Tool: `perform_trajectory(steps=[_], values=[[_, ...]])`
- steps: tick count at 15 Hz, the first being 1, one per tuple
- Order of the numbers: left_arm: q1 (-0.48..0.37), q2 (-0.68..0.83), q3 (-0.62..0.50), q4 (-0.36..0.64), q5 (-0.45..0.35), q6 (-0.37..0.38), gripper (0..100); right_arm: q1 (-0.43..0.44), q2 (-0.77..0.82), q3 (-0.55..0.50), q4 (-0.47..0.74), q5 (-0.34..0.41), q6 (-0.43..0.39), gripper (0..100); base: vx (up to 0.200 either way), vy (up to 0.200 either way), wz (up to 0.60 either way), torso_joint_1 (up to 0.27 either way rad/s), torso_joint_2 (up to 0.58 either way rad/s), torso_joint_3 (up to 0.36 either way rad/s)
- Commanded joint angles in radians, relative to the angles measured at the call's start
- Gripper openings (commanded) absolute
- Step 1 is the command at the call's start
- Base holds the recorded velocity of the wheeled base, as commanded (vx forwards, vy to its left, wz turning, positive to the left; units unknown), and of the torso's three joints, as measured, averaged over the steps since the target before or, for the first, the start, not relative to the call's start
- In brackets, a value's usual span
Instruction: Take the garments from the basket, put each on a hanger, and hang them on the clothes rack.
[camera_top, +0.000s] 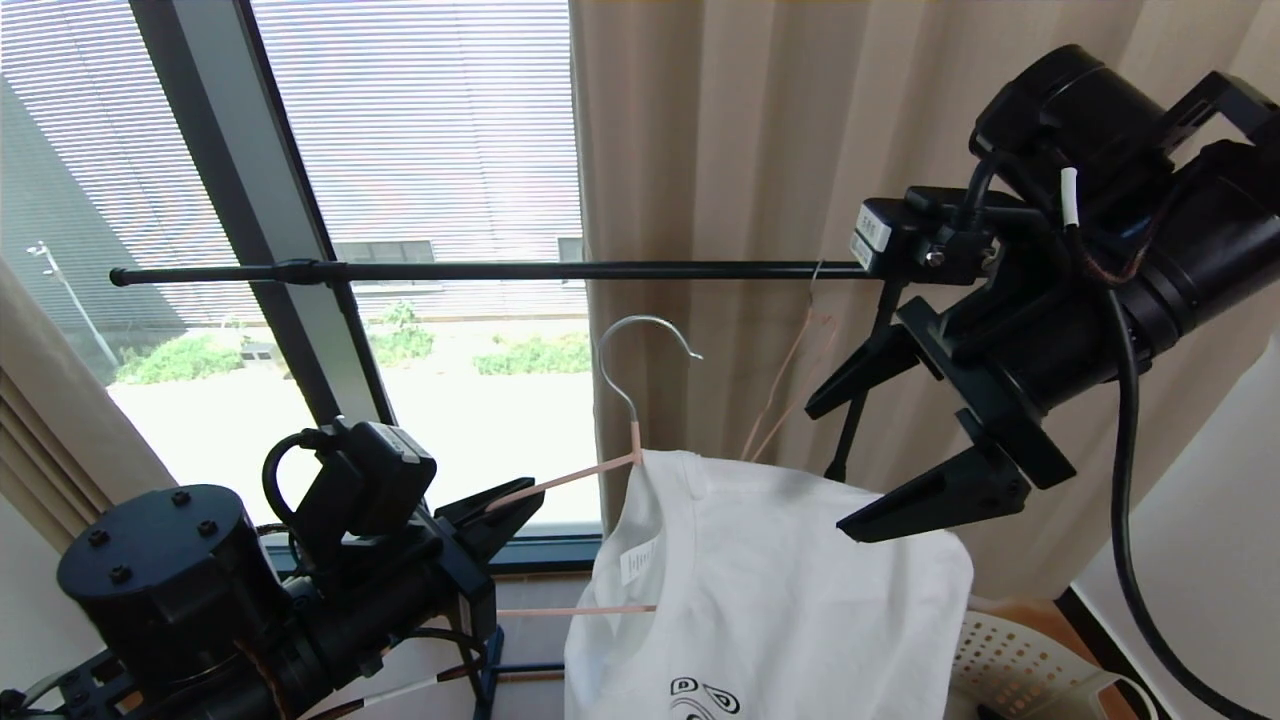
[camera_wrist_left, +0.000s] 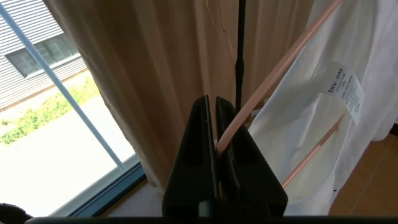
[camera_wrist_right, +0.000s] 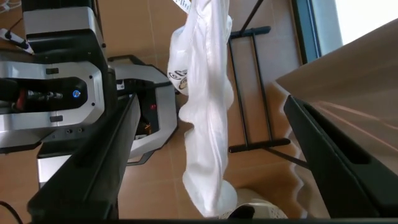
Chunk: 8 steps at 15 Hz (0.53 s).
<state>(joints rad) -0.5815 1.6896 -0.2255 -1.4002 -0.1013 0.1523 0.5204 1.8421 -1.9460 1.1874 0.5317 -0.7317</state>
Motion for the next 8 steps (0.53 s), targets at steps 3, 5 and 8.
perform_trajectory(steps=[3, 5, 8], values=[[-0.008, -0.008, 0.002, 0.000, 0.000, 0.000, 0, 0.004, 0.069, 0.007, -0.038, 0.001, 0.000, 100, 0.000, 0.000, 0.00, 0.000, 0.00, 0.000], [-0.008, -0.007, -0.003, 0.000, 0.000, 0.000, 0, 0.013, 0.092, 0.021, -0.075, 0.001, 0.000, 100, 0.000, 0.000, 0.00, 0.000, 0.00, 0.000], [-0.008, -0.008, -0.003, 0.000, 0.000, 0.000, 0, 0.038, 0.124, 0.018, -0.104, 0.001, 0.002, 100, 0.000, 0.000, 0.00, 0.000, 0.00, 0.000]])
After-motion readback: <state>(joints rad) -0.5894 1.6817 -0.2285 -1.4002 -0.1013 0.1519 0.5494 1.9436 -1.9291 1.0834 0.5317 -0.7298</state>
